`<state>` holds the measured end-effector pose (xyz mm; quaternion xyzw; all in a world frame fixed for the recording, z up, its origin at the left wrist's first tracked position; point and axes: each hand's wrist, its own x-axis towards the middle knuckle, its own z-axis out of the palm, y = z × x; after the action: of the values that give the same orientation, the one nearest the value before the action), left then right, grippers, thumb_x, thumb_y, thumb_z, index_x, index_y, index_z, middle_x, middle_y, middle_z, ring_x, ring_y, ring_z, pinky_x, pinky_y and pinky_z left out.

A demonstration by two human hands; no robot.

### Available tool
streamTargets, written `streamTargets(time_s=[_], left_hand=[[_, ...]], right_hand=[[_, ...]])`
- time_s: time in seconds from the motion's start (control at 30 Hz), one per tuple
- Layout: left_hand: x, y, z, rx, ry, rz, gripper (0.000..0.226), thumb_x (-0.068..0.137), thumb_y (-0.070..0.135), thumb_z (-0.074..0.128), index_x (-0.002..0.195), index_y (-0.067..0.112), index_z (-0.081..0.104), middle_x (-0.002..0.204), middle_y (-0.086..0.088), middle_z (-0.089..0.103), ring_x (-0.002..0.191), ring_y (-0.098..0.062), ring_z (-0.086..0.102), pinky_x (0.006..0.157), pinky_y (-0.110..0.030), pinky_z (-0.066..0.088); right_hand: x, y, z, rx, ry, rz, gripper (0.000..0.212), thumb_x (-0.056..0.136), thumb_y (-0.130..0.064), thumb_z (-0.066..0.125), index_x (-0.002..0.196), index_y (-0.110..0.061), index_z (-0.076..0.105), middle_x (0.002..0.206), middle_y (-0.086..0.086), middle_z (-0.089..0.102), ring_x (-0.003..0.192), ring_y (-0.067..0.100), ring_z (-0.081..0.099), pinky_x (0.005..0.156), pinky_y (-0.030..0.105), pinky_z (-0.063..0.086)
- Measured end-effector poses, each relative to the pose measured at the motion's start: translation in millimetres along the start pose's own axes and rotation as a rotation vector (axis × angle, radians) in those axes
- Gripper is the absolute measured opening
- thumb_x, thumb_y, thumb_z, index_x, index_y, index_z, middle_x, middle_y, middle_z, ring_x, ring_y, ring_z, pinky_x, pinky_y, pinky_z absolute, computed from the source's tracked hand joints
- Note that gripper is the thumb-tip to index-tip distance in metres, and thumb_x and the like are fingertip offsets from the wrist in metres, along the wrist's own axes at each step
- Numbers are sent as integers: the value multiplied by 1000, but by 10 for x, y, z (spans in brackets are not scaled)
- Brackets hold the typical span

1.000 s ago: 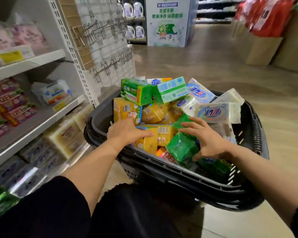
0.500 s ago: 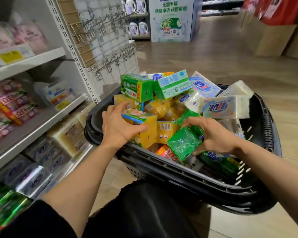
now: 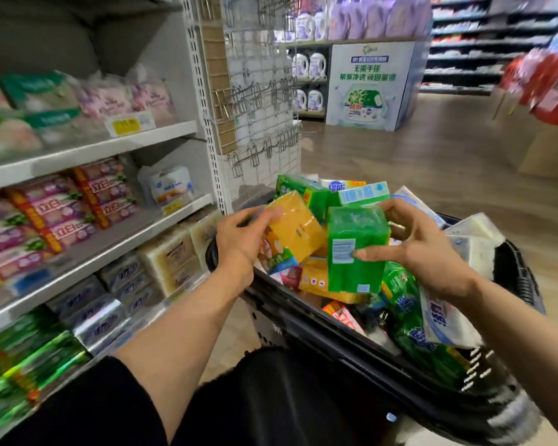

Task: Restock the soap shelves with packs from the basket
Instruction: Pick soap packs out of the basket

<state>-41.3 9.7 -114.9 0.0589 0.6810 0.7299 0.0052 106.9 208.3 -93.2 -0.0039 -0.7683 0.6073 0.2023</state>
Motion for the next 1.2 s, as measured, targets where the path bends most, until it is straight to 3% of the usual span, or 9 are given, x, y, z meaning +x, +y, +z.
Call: streamTargets(time_s=[0.13, 0.2, 0.27, 0.43, 0.57, 0.7, 0.83, 1.0, 1.2], left_hand=[[-152, 269, -367, -142, 14, 8, 63, 51, 36, 89, 99, 1, 70, 80, -10, 70, 61, -19, 63, 61, -28, 52], [-187, 417, -622, -166, 47, 5, 50, 56, 31, 89, 94, 3, 73, 82, -12, 72, 69, -22, 66, 72, -37, 57], [-174, 540, -955, -30, 168, 15, 38, 49, 47, 86, 73, 19, 78, 74, -4, 73, 70, -21, 65, 78, -40, 57], [-347, 798, -2057, 88, 488, -65, 49, 25, 68, 79, 49, 26, 71, 73, -4, 73, 89, -31, 68, 84, -48, 57], [-780, 870, -3047, 115, 695, -59, 57, 27, 70, 76, 51, 18, 72, 65, -4, 71, 81, -30, 69, 82, -49, 57], [-1399, 934, -4004, 192, 933, -59, 47, 54, 62, 79, 51, 16, 68, 43, 0, 60, 57, -18, 65, 65, -31, 58], [-2035, 901, -4828, 323, 1184, -12, 40, 58, 65, 73, 49, 26, 69, 43, 5, 61, 87, -22, 61, 95, -41, 45], [-2624, 709, -5614, 354, 1456, -57, 39, 60, 63, 75, 68, 25, 72, 62, 4, 65, 91, -21, 52, 100, -39, 36], [-2760, 477, -6111, 391, 1527, -50, 39, 58, 62, 79, 78, 30, 71, 70, 10, 55, 108, -24, 34, 94, -47, 46]], right_hand=[[172, -296, 348, -5, 25, -75, 50, 57, -3, 85, 96, -11, 54, 99, 7, 69, 83, 17, 66, 52, 22, 52], [240, -388, 564, 8, 4, -105, 56, 53, -12, 87, 98, -7, 54, 101, 12, 70, 87, 22, 68, 65, 30, 56], [290, -511, 850, 4, -46, -115, 61, 49, -19, 87, 98, -6, 54, 101, 15, 70, 89, 22, 69, 75, 36, 57], [408, -804, 1843, -88, -242, -186, 55, 58, -13, 89, 100, -8, 55, 95, 7, 69, 90, 22, 69, 78, 37, 58], [395, -994, 2837, -156, -400, -284, 55, 53, -23, 92, 94, -17, 56, 93, -2, 67, 88, 9, 66, 77, 28, 55], [183, -1170, 3869, -148, -565, -355, 62, 51, -30, 92, 98, -15, 56, 101, 2, 66, 101, 22, 62, 91, 45, 50], [-209, -1399, 4792, -121, -725, -417, 62, 51, -20, 93, 100, -13, 56, 101, 6, 65, 98, 23, 61, 85, 36, 50], [-658, -1570, 5637, -82, -924, -456, 57, 54, -12, 93, 96, -14, 55, 88, -4, 64, 76, 2, 58, 64, 9, 44], [-888, -1323, 6365, -67, -967, -456, 58, 56, -19, 92, 99, -23, 53, 94, -8, 64, 84, 0, 60, 60, 9, 45]])
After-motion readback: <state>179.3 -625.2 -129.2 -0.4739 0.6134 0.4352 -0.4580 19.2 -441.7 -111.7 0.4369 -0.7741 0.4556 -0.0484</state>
